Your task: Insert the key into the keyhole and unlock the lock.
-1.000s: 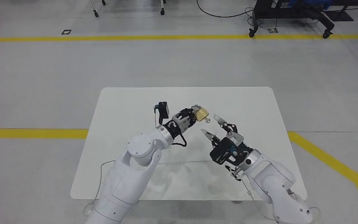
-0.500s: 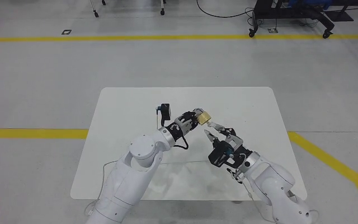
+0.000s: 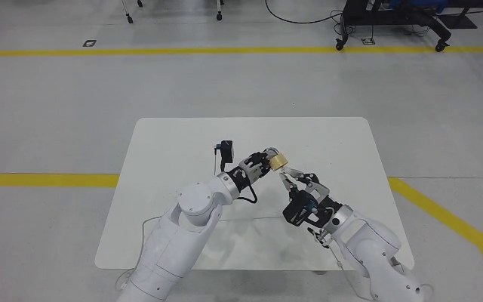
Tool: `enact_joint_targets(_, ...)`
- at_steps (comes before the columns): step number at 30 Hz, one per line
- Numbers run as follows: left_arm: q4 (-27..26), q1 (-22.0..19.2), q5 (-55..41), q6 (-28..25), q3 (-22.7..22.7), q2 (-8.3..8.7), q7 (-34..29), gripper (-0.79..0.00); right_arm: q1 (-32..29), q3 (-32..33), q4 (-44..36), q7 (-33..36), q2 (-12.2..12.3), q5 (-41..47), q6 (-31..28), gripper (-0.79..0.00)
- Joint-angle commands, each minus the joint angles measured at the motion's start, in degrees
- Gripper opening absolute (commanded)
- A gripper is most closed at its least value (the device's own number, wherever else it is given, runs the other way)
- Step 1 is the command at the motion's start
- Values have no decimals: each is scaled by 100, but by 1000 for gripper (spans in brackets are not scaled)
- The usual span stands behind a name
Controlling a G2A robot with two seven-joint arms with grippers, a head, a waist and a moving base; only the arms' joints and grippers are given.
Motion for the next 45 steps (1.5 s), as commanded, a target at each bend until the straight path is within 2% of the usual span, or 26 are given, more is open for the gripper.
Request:
enact_joint_targets(1, -4, 1, 13, 1, 10, 0, -3, -785, 13, -8, 3, 0, -3, -9, -1, -785)
enact_joint_targets(6, -12, 0, -33, -15, 3, -2, -24, -785, 46, -25, 18, 16, -11, -73, 22, -785)
enact_joint_targets(7, -9, -4, -51, -19, -6, -2, -25, -785, 48, -28, 19, 20, -13, -89, 35, -754)
enact_joint_targets(9, 8, -7, -96, -30, -37, 0, -27, -785, 41, -15, 27, -8, -15, -98, 66, -594)
enact_joint_targets(10, 21, -13, -97, -30, -55, 2, -15, -785, 31, 3, 29, -25, -14, -119, 90, -579)
enact_joint_targets(15, 31, -16, -91, -42, -84, 8, 4, -785, -54, 55, -11, -68, -7, -308, 160, -619)
enact_joint_targets(19, 40, -36, -64, -27, -66, 8, -5, -785, -65, 10, -29, -16, -11, -513, 224, -557)
enact_joint_targets(22, 51, -49, -43, -24, -52, 6, 0, -785, -60, -30, -39, 45, -20, -642, 315, -613)
enact_joint_targets(26, 58, -52, -16, -27, -42, 7, -1, -785, -41, -79, -40, 162, -32, -794, 399, -622)
enact_joint_targets(28, 63, -51, 8, -43, -40, 12, -36, -785, -24, -114, -34, 223, -40, -857, 426, -717)
enact_joint_targets(31, 64, -39, 16, -75, -50, 17, -55, -785, 3, -158, -24, 287, -53, -893, 448, -785)
enact_joint_targets(38, 56, -36, 97, -115, -52, 29, -107, -785, 24, -179, 39, 193, -77, -588, 312, -785)
enact_joint_targets(41, 67, -45, 174, -188, -43, 40, -193, -785, 12, -130, 110, 3, -84, -117, 87, -785)
enact_joint_targets(45, 89, -64, 409, -362, -16, 64, -349, -785, 43, 28, 303, -257, -93, 925, -395, -785)
